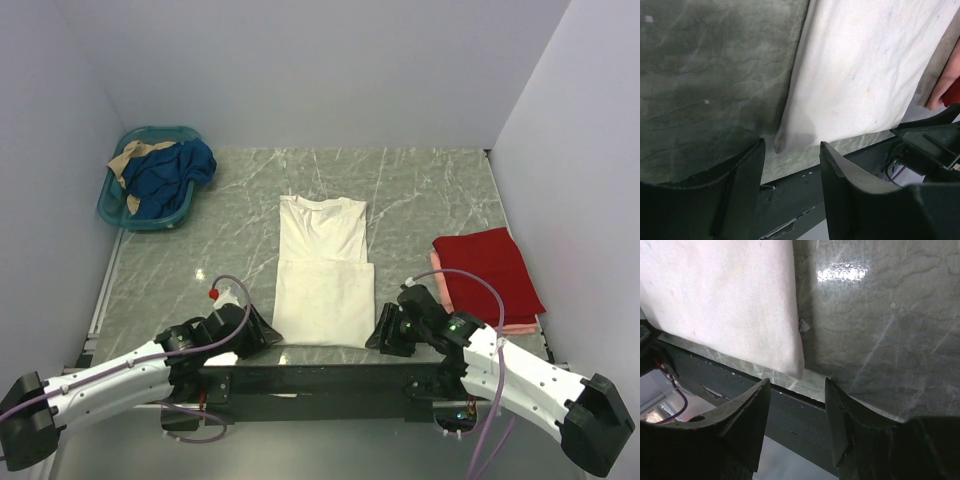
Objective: Fold and stack the t-shirts
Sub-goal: Fold the tshirt
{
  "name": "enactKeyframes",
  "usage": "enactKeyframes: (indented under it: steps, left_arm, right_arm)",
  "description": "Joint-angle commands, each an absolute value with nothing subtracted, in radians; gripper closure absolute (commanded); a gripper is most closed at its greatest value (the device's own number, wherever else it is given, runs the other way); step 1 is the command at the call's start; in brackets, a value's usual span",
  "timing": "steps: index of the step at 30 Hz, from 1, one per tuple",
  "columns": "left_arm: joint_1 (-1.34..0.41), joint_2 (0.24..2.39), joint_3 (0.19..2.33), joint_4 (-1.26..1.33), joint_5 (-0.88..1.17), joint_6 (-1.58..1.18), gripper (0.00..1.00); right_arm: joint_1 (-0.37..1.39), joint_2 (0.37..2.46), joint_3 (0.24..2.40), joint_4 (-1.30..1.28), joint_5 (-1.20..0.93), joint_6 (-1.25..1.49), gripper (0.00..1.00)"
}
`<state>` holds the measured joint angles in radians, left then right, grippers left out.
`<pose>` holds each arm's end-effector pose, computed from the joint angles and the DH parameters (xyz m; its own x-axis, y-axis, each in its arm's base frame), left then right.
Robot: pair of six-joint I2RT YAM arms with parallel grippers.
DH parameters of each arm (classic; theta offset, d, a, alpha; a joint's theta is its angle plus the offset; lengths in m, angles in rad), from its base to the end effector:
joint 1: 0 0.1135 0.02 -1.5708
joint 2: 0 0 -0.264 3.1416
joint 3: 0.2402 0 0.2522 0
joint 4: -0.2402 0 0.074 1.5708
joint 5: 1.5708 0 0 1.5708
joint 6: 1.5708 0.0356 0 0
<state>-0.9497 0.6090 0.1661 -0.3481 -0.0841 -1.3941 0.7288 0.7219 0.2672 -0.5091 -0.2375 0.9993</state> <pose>0.0766 -0.1019 0.1359 -0.8367 -0.5165 -0.1824 -0.2709 0.6796 -0.6817 0.0916 0.0930 0.1451 -0.9600 0.2388 -0.1460 0.1111 0.8039 0.5843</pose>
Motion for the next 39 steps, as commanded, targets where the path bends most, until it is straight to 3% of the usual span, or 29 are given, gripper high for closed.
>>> enactKeyframes:
  steps: [1, 8, 12, 17, 23, 31, 39]
  left_arm:
    - [-0.959, 0.650, 0.144, -0.333, -0.112, -1.404, 0.46]
    - [-0.960, 0.701, 0.155, -0.333, -0.152, -1.399, 0.47]
    - [-0.959, 0.716, 0.155, -0.328, -0.166, -1.388, 0.49]
    - [-0.960, 0.759, 0.160, -0.301, -0.149, -1.381, 0.55]
    - [-0.966, 0.750, 0.172, -0.321, -0.149, -1.371, 0.71]
    - [-0.980, 0.744, 0.184, -0.313, -0.126, -1.355, 0.98]
    - [-1.049, 0.663, 0.219, -0.382, -0.117, -1.370, 0.99]
  right_arm:
    - [0.735, 0.732, 0.265, -0.459, -0.236, 1.019, 0.46]
    - [0.735, 0.750, 0.232, -0.405, -0.239, 1.037, 0.53]
    - [0.733, 0.761, 0.210, -0.361, -0.239, 1.048, 0.64]
    - [0.733, 0.784, 0.201, -0.325, -0.227, 1.054, 0.65]
    - [0.735, 0.781, 0.192, -0.308, -0.203, 1.058, 0.68]
    - [0.733, 0.746, 0.202, -0.360, -0.183, 1.034, 0.99]
    - [0.733, 0.608, 0.285, -0.578, -0.213, 0.948, 1.00]
